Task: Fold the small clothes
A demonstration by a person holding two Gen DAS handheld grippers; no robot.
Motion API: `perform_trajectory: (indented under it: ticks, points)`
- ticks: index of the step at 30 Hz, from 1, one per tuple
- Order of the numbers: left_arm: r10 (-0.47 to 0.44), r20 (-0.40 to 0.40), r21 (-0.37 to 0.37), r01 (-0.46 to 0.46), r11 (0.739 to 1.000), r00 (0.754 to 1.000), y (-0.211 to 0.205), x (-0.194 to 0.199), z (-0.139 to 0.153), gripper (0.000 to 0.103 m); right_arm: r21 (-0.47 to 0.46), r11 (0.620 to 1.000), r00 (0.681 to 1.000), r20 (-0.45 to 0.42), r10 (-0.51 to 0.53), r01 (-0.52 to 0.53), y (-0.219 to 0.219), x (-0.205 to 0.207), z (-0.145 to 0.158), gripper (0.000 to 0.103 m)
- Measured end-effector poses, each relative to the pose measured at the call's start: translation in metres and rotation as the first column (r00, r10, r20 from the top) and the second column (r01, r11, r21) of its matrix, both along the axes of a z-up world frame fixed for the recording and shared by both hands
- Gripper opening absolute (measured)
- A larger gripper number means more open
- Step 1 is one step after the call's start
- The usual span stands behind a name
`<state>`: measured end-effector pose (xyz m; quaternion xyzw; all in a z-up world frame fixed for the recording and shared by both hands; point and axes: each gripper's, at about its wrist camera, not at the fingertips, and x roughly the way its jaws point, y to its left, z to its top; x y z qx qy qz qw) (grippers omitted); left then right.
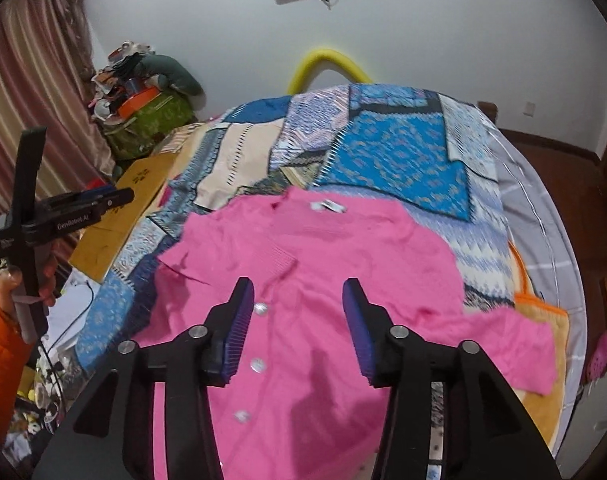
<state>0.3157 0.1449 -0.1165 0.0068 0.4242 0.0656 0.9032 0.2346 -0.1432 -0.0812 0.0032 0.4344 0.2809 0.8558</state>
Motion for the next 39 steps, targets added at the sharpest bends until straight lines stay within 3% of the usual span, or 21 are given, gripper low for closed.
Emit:
perform_trajectory:
  ticks: [9, 20, 25, 28, 30, 33, 39]
  points:
    - [0.01, -0.047, 0.036, -0.008, 0.999, 0.999, 0.036, -0.011, -0.032, 0.062, -0.018, 1.0, 0.997, -0.076, 0.019, -0.02, 0.048, 0.023, -0.02, 0.045]
    - [-0.025, -0.143, -0.033, 0.02, 0.999, 0.989, 0.048, 0.003, -0.086, 0.062, -0.043, 0.999, 0.979, -0.202, -0.007, -0.002, 0.073, 0.058, -0.076, 0.045]
    - [-0.054, -0.184, -0.022, 0.051, 0.998, 0.981, 0.043, 0.006, -0.104, 0.063, -0.041, 0.999, 0.97, -0.242, -0.028, 0.018, 0.077, 0.069, -0.098, 0.045]
    - [-0.069, -0.206, -0.023, 0.065, 0.998, 0.976, 0.041, 0.006, -0.112, 0.063, -0.036, 0.999, 0.969, -0.244, -0.031, 0.023, 0.079, 0.072, -0.106, 0.039]
    - [-0.077, -0.226, -0.033, 0.071, 0.997, 0.971, 0.039, 0.007, -0.118, 0.063, -0.038, 0.999, 0.975, -0.22, -0.025, 0.017, 0.079, 0.071, -0.106, 0.025]
    - [-0.077, -0.243, -0.049, 0.068, 0.997, 0.967, 0.039, 0.009, -0.124, 0.063, -0.042, 0.999, 0.979, -0.205, -0.02, 0.012, 0.079, 0.07, -0.105, 0.016]
    - [-0.088, -0.237, -0.064, 0.075, 0.995, 0.967, 0.035, 0.003, -0.124, 0.065, -0.003, 1.0, 0.986, -0.166, -0.006, 0.005, 0.075, 0.071, -0.095, 0.007]
